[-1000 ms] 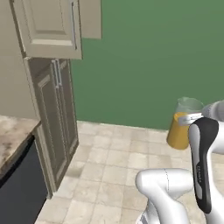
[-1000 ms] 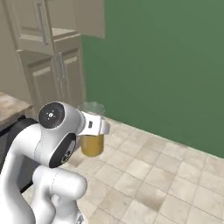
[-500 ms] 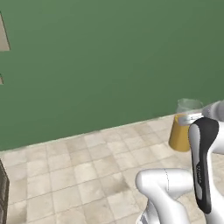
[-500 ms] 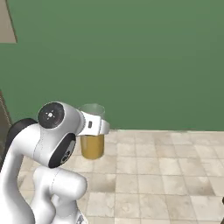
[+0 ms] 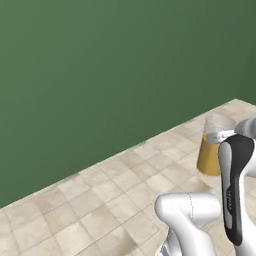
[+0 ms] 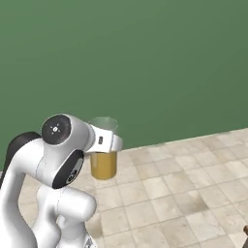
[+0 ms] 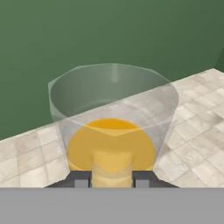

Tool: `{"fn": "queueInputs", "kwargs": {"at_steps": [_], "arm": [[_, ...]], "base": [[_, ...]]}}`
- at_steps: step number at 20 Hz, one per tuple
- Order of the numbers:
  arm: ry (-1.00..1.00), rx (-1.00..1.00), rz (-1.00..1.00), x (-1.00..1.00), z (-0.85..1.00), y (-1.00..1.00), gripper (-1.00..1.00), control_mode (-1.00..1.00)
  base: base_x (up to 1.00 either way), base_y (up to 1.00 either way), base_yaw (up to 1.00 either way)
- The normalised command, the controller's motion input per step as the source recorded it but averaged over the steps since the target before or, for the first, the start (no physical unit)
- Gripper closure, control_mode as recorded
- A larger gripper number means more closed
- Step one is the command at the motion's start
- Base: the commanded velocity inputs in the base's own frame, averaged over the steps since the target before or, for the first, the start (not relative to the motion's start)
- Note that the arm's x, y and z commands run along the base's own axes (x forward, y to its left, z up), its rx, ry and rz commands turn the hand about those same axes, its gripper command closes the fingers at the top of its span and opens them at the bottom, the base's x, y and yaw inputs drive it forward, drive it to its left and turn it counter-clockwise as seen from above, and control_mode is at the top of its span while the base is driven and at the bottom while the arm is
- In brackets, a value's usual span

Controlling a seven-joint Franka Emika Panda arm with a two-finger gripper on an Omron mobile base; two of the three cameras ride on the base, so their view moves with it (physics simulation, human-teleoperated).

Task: There is a tray on the dining counter. Grab the cup, mug, and pitcher and place them on the tray. The pitcher may be placed next to the tray if it cannot fit the tray.

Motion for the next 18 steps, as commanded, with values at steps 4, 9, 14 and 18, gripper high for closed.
{"fn": "queueInputs", "kwargs": {"at_steps": [4,9,14,18], "arm": [[0.0,0.0,0.0,0.0,0.0,0.0,1.0,1.0],[0.0,0.0,0.0,0.0,0.0,0.0,1.0,1.0],[0.0,0.0,0.0,0.0,0.0,0.0,1.0,1.0],[0.0,0.0,0.0,0.0,0.0,0.0,1.0,1.0]], "base": [[1.0,0.33,-0.35],[1.0,0.28,-0.36],[0.99,0.0,-0.51],[0.73,0.09,-0.69]]}}
